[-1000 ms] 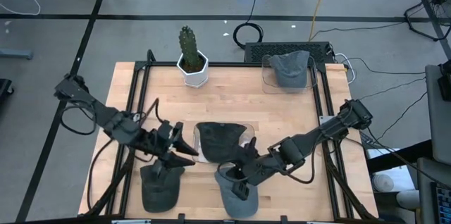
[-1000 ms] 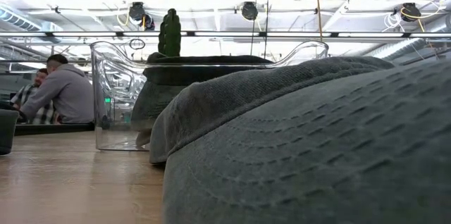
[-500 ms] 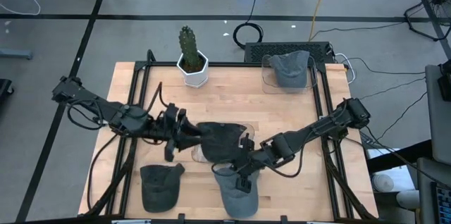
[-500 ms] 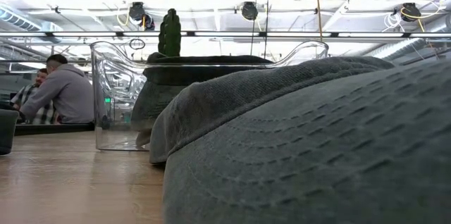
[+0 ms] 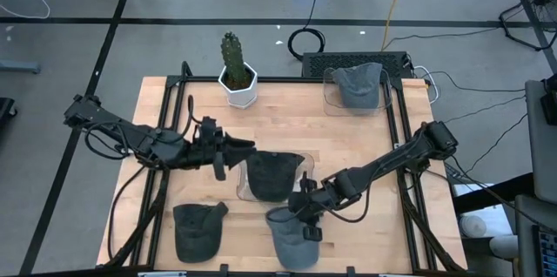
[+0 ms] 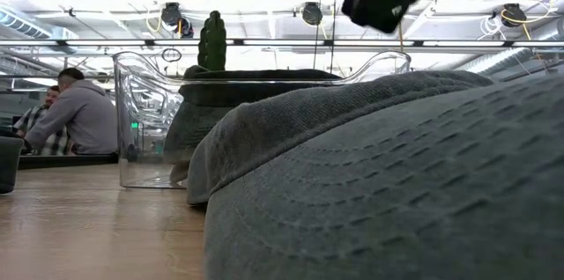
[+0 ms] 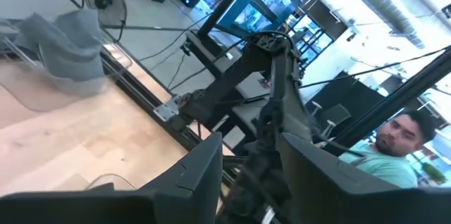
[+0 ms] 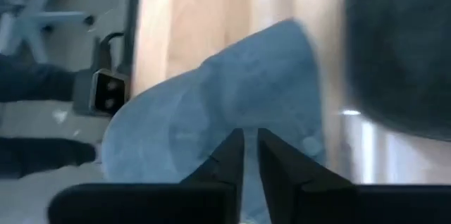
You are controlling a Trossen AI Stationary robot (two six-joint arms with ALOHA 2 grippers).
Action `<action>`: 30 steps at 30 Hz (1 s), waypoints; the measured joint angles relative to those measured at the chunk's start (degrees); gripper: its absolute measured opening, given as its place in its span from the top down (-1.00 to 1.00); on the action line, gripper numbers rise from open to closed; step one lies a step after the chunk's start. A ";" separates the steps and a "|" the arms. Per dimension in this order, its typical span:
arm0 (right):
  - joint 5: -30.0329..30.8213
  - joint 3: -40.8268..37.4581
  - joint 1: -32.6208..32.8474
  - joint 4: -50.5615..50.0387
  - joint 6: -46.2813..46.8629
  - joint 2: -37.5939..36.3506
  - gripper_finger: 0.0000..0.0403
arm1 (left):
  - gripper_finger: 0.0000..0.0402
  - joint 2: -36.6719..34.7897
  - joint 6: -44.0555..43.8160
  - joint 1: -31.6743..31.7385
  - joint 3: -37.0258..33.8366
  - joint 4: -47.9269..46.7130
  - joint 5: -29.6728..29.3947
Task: Pick & Place hat
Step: Adjust the bottom transparent bin on the table
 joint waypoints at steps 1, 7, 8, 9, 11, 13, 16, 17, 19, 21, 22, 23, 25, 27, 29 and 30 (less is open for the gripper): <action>-1.62 -1.11 0.00 1.50 -0.02 0.00 0.79 | 0.24 0.00 -0.63 -0.16 0.00 -0.04 0.01; -3.00 -6.50 1.60 9.39 2.02 0.00 0.39 | 0.24 0.00 -3.52 -0.84 0.00 -2.98 0.02; -2.85 -7.10 1.97 10.86 2.02 0.00 0.33 | 0.24 0.02 -4.17 -0.94 0.00 -3.62 0.00; -2.86 -7.59 2.29 12.57 1.93 0.01 0.27 | 0.24 0.02 -4.53 -1.08 0.00 -4.11 0.02; -2.79 -8.19 2.91 16.04 1.88 0.02 0.19 | 0.24 0.02 -5.27 -1.29 0.00 -5.11 0.00; -2.59 -8.89 3.44 18.38 1.79 0.04 0.15 | 0.24 0.02 -5.80 -1.43 0.00 -6.32 0.03; -2.10 -9.00 3.92 19.26 1.39 1.65 0.13 | 0.24 0.02 -5.90 -1.43 0.00 -7.37 0.62; -2.24 -9.04 4.15 19.15 1.37 1.78 0.13 | 0.24 0.02 -5.90 -1.43 0.00 -7.60 0.94; -2.53 -9.03 4.56 20.45 1.84 2.64 0.14 | 0.24 0.02 -5.81 -1.56 0.00 -7.85 1.60; -2.40 -8.89 5.10 21.19 2.37 3.70 0.16 | 0.24 0.04 -5.73 -1.63 0.00 -7.94 2.58; -2.80 -8.98 5.30 21.27 3.23 4.30 0.17 | 0.24 0.04 -5.80 -1.68 0.00 -8.11 3.11; -2.86 -9.12 5.53 21.28 3.65 4.81 0.17 | 0.24 0.04 -5.88 -1.76 0.00 -8.30 3.87; -2.99 -9.22 6.05 20.78 3.96 5.32 0.18 | 0.24 0.04 -5.99 -1.88 0.00 -8.50 4.98; -2.79 -9.18 6.23 20.10 3.63 5.08 0.18 | 0.24 0.04 -5.77 -2.22 0.00 -8.51 5.11; -2.67 -9.15 6.21 17.99 3.49 4.32 0.18 | 0.24 0.04 -5.36 -2.45 0.00 -8.53 5.11; -2.58 -9.15 6.09 16.67 3.46 3.77 0.18 | 0.24 0.04 -5.36 -2.52 0.00 -8.56 5.11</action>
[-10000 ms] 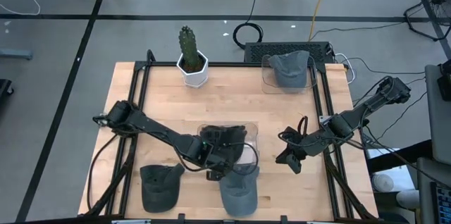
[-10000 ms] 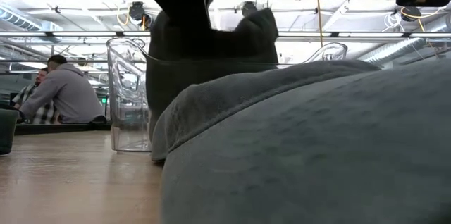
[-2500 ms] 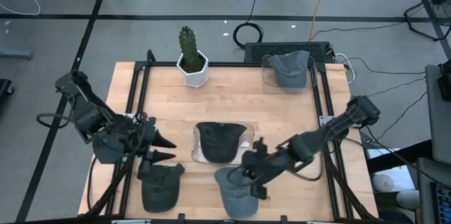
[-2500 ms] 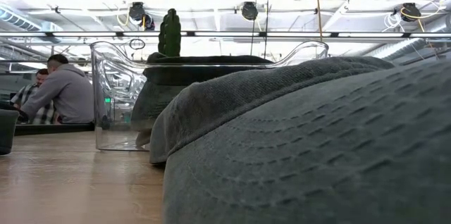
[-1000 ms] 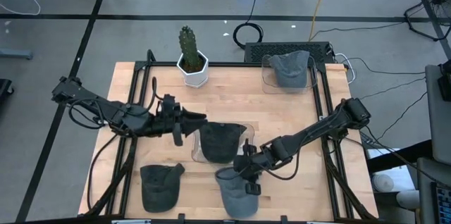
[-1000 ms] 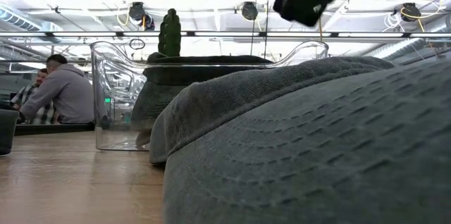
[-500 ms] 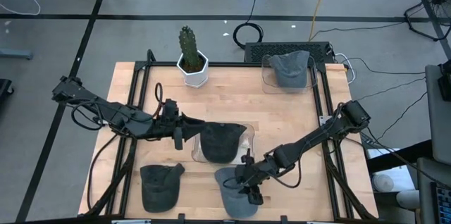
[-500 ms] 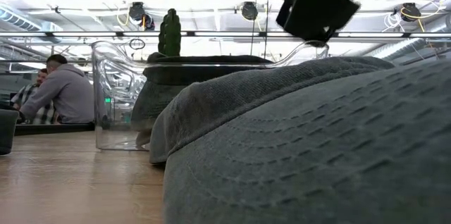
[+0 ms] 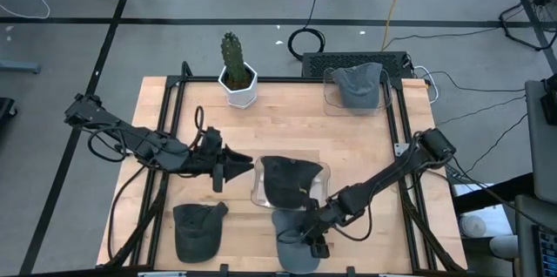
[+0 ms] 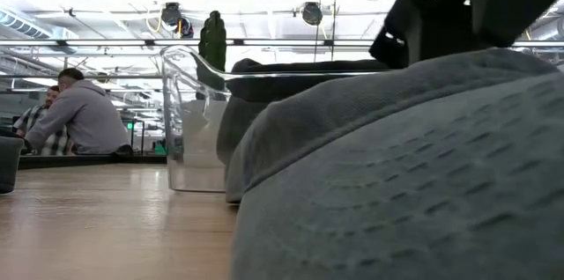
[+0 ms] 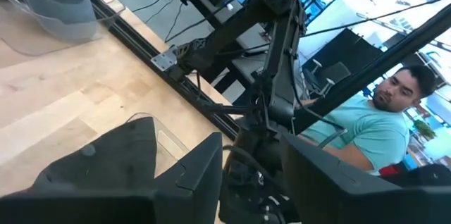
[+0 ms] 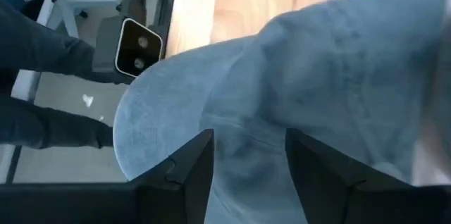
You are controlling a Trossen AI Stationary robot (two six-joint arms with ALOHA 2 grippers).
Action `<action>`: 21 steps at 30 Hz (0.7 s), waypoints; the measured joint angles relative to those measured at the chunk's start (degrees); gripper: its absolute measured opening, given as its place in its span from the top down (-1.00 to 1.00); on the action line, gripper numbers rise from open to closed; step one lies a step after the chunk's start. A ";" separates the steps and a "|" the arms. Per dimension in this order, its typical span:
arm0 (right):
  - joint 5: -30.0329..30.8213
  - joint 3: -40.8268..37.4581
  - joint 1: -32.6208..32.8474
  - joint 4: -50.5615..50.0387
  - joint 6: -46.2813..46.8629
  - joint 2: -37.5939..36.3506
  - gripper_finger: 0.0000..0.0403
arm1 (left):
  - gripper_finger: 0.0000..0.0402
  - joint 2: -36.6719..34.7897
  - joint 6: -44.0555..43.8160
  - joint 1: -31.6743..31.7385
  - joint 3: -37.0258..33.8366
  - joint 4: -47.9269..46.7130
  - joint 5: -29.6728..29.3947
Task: Pick & Place hat
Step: Adjust the bottom transparent bin on the table
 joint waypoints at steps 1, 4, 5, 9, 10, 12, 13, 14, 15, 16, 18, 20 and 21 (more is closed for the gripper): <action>-0.02 -0.02 -0.38 -0.80 -0.26 -0.75 0.18 | 0.24 0.00 -0.02 -0.05 0.00 0.02 -0.02; 2.42 0.00 -1.26 -3.40 -1.58 -4.26 0.18 | 0.24 0.00 -0.01 -0.04 0.00 -0.06 0.01; 3.23 0.00 -1.57 -4.55 -1.75 -5.65 0.18 | 0.24 0.00 0.02 -0.04 0.00 -0.09 0.02; 6.74 0.02 -2.04 -12.14 -0.62 -11.75 0.18 | 0.24 0.00 0.51 -0.04 0.00 -0.07 0.02; 7.56 0.02 -2.00 -14.20 0.09 -13.49 0.18 | 0.24 0.00 0.70 -0.04 0.00 -0.09 0.02; 7.60 0.07 -1.97 -18.57 2.23 -16.82 0.18 | 0.24 0.00 0.94 -0.04 0.00 -0.07 0.05; 7.60 0.08 -1.80 -20.78 3.90 -18.20 0.18 | 0.24 0.00 0.92 -0.04 0.00 -0.07 0.05; 7.54 0.09 -1.51 -23.08 5.91 -19.46 0.18 | 0.24 0.00 0.92 -0.04 0.00 -0.07 0.05; 7.61 0.08 -1.17 -25.55 7.80 -20.60 0.18 | 0.24 0.00 1.00 -0.04 0.00 -0.07 0.07; 7.80 -0.08 -0.79 -27.69 9.55 -21.50 0.18 | 0.24 0.00 1.07 -0.04 0.00 -0.09 0.07; 8.96 -1.24 0.00 -30.87 13.13 -22.84 0.18 | 0.24 0.00 1.58 -0.04 0.00 -0.08 0.06; 9.31 -3.63 0.62 -32.87 16.00 -23.41 0.18 | 0.24 0.00 1.92 -0.04 0.00 -0.09 0.03; 9.11 -5.00 0.77 -32.80 17.06 -23.43 0.18 | 0.24 0.00 1.92 -0.04 0.00 -0.09 0.01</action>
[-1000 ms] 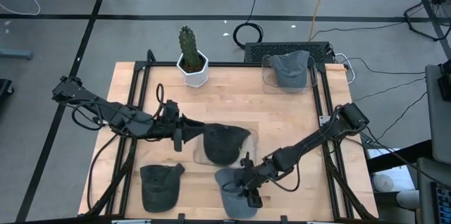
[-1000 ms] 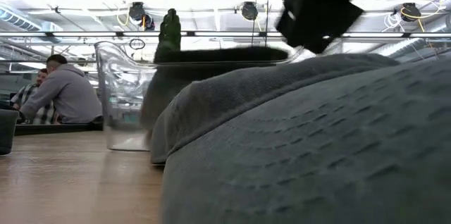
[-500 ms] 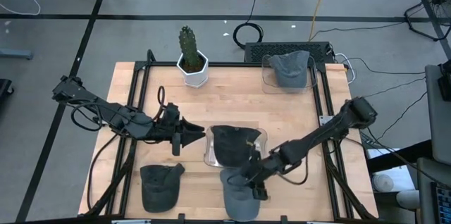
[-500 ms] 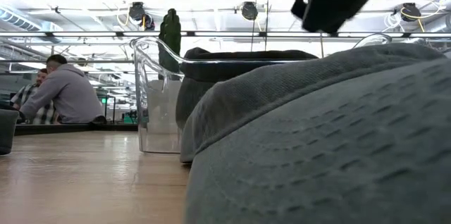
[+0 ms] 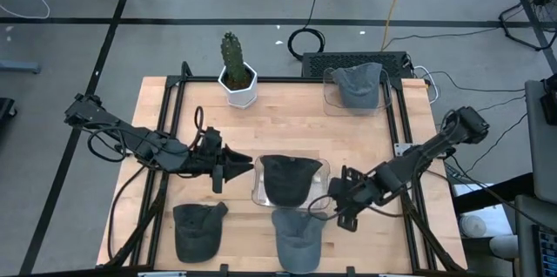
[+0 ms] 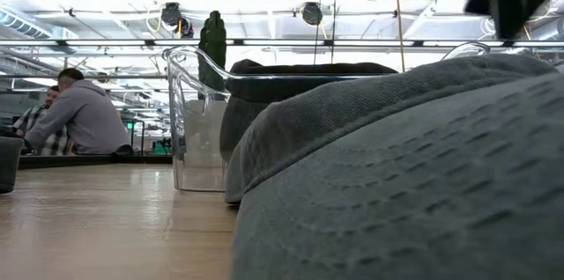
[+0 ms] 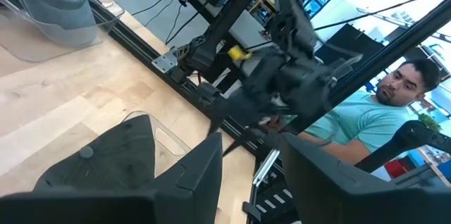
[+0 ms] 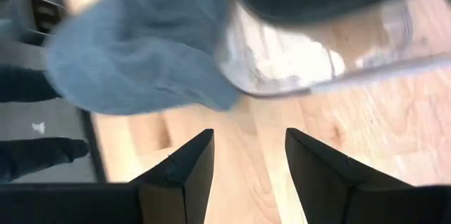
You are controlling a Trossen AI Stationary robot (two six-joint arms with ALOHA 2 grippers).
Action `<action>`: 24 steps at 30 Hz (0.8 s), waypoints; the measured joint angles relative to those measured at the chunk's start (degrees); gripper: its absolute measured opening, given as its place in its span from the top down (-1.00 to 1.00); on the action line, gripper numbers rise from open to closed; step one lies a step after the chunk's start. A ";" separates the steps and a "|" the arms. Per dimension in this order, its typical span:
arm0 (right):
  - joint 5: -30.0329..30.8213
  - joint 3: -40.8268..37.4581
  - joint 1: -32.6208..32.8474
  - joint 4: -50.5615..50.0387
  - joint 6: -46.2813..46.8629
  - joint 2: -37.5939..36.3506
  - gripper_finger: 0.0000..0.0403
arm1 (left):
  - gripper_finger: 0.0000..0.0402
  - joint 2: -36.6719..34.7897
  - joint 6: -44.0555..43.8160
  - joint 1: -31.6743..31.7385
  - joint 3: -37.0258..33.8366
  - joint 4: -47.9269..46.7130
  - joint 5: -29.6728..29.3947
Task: Pick & Place hat
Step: Adjust the bottom transparent bin on the table
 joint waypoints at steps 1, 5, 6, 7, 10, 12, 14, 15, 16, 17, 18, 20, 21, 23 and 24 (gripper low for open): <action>-0.17 -1.41 0.03 0.55 1.02 0.05 0.18 | 0.24 0.00 0.00 0.00 0.00 0.02 -0.01; -0.06 -7.63 -0.04 7.69 3.45 0.05 0.18 | 0.24 0.00 0.00 0.00 0.00 -0.11 -0.03; 0.23 -9.11 -0.26 10.61 3.53 0.08 0.18 | 0.24 0.00 0.00 0.00 0.00 -0.26 -0.03; 0.84 -10.38 -0.62 12.92 3.58 0.08 0.18 | 0.24 0.00 0.00 0.00 0.00 -0.32 -0.03; 3.06 -13.03 -2.20 17.72 4.00 0.05 0.18 | 0.24 0.00 -0.11 0.00 0.00 -0.28 -0.05; 5.09 -13.97 -3.30 18.44 3.73 0.05 0.18 | 0.24 0.00 -0.44 0.00 0.00 -0.29 -0.05; 6.26 -14.23 -4.49 18.65 2.19 0.05 0.18 | 0.24 0.00 -0.46 0.00 0.00 -0.31 -0.07; 6.95 -14.25 -5.05 19.11 0.97 0.05 0.18 | 0.24 0.00 -0.46 0.00 0.00 -0.29 -0.07; 7.48 -14.27 -5.53 19.74 -0.33 0.05 0.18 | 0.24 0.00 -0.46 0.00 0.00 -0.28 -0.08; 7.54 -14.27 -6.16 20.81 -1.78 0.05 0.18 | 0.24 0.00 -0.46 0.00 0.00 -0.31 -0.08; 7.41 -14.27 -6.79 22.05 -3.36 0.22 0.18 | 0.24 0.00 -0.48 0.00 0.00 -0.31 -0.08; 6.86 -14.27 -8.17 24.15 -5.15 0.73 0.18 | 0.24 0.00 -0.48 0.00 0.00 -0.28 -0.08; 6.22 -14.27 -8.75 24.77 -5.45 0.94 0.18 | 0.24 0.00 -0.50 0.00 0.00 -0.31 -0.08; 5.50 -14.27 -9.60 25.53 -5.28 0.93 0.18 | 0.24 0.00 -0.85 0.00 0.00 -0.31 -0.07; 5.33 -14.27 -9.85 26.04 -5.08 0.93 0.18 | 0.24 0.00 -0.85 0.00 0.00 -0.31 -0.05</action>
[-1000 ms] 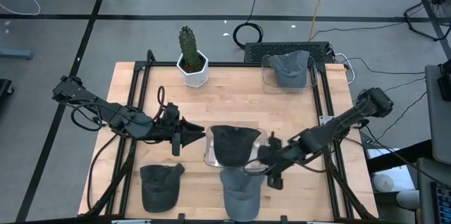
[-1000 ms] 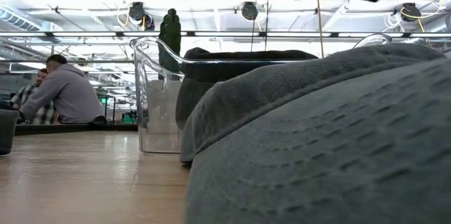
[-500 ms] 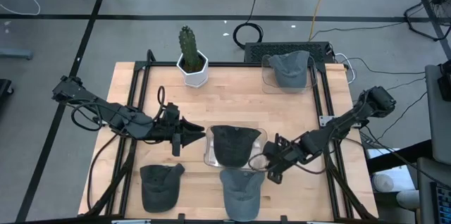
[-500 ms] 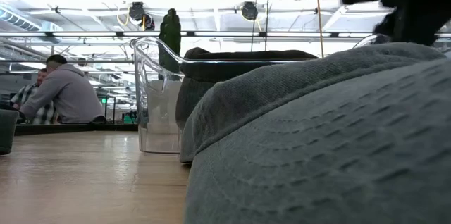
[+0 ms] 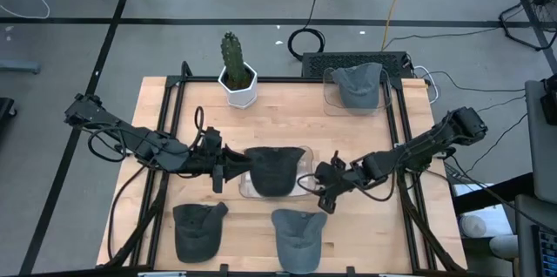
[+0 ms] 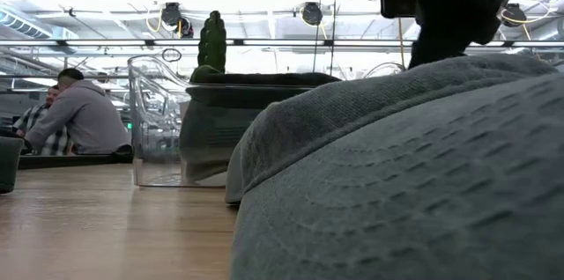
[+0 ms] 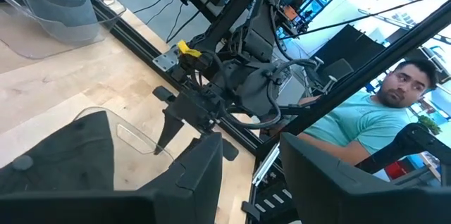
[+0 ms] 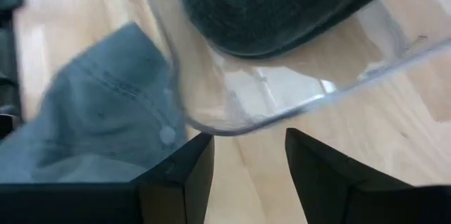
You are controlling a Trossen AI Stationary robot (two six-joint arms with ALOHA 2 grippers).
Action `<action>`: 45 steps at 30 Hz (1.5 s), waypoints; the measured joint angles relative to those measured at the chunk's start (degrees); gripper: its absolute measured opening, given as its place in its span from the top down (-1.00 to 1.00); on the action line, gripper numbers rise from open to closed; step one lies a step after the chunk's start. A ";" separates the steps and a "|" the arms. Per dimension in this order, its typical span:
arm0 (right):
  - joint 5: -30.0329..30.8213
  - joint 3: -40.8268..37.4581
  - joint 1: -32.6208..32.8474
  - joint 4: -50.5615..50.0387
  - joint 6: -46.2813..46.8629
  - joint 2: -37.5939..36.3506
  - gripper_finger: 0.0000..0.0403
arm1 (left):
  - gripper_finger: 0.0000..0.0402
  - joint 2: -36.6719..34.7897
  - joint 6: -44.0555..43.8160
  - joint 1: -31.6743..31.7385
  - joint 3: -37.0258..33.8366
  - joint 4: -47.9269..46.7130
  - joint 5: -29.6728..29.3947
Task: Pick & Place hat
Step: Adjust the bottom transparent bin on the table, then put the gray cap into the top transparent bin
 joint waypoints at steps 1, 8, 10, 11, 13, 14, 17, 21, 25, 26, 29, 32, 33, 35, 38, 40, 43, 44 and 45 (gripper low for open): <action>-0.41 0.00 -0.14 0.77 0.00 0.00 0.18 | 0.24 0.00 0.00 0.00 0.00 0.00 0.00; -2.06 0.00 0.17 2.90 0.07 0.00 0.18 | 0.24 0.00 0.28 0.00 0.00 -0.15 -0.02; -2.84 0.00 0.59 5.20 -0.77 0.00 0.18 | 0.24 0.00 0.44 0.00 0.00 -0.31 -0.02; -2.87 0.00 0.76 6.20 -1.11 0.00 0.18 | 0.24 0.00 0.70 0.02 0.00 -0.36 -0.04; -3.08 0.00 0.87 7.15 -1.64 -0.02 0.18 | 0.24 0.00 1.15 0.04 0.00 -0.42 -0.07; -3.27 0.00 0.83 7.10 -1.74 -0.02 0.18 | 0.24 0.00 1.33 0.04 0.00 -0.48 -0.09; -4.24 0.00 0.78 6.29 -1.86 -0.67 0.18 | 0.24 0.00 0.93 0.04 0.00 -0.46 -0.13; -5.32 0.09 0.83 3.60 -2.02 -1.84 0.18 | 0.24 0.00 0.83 0.04 0.00 -0.46 -0.15; -4.16 0.07 0.39 -2.32 -1.97 -3.15 0.18 | 0.24 0.00 0.55 0.04 0.00 -0.31 -0.15; -4.10 0.02 0.33 -3.38 -1.59 -3.64 0.18 | 0.24 0.00 0.36 0.04 0.00 -0.16 -0.15; -4.63 0.14 0.94 -3.52 -1.77 -5.75 0.19 | 0.24 0.00 0.20 0.04 0.00 -0.17 -0.13; -5.63 2.14 3.47 -3.99 -3.47 -7.05 0.22 | 0.24 0.00 0.24 0.06 0.00 -0.12 -0.13; -5.62 3.33 4.39 -4.87 -4.04 -7.17 0.24 | 0.24 0.00 0.26 0.21 0.00 -0.03 -0.14; -5.35 6.57 5.75 -8.14 -5.08 -7.19 0.29 | 0.24 0.00 0.20 0.91 0.00 0.09 -0.02; -2.39 12.81 6.95 -12.24 -6.94 -7.03 0.36 | 0.24 0.00 -1.05 1.46 0.00 0.07 -0.05; -0.92 17.64 6.97 -14.59 -9.39 -6.97 0.40 | 0.24 0.00 -1.25 1.46 0.00 0.07 0.07; 1.17 24.90 6.18 -17.61 -12.52 -5.95 0.45 | 0.24 -0.02 -0.06 1.15 0.00 0.08 0.64; 1.86 26.95 5.94 -17.94 -13.22 -5.28 0.46 | 0.24 -0.01 0.46 1.16 0.00 0.11 0.69; 2.10 28.68 5.77 -18.74 -13.67 -4.52 0.47 | 0.24 -0.01 0.73 1.17 0.00 0.11 0.72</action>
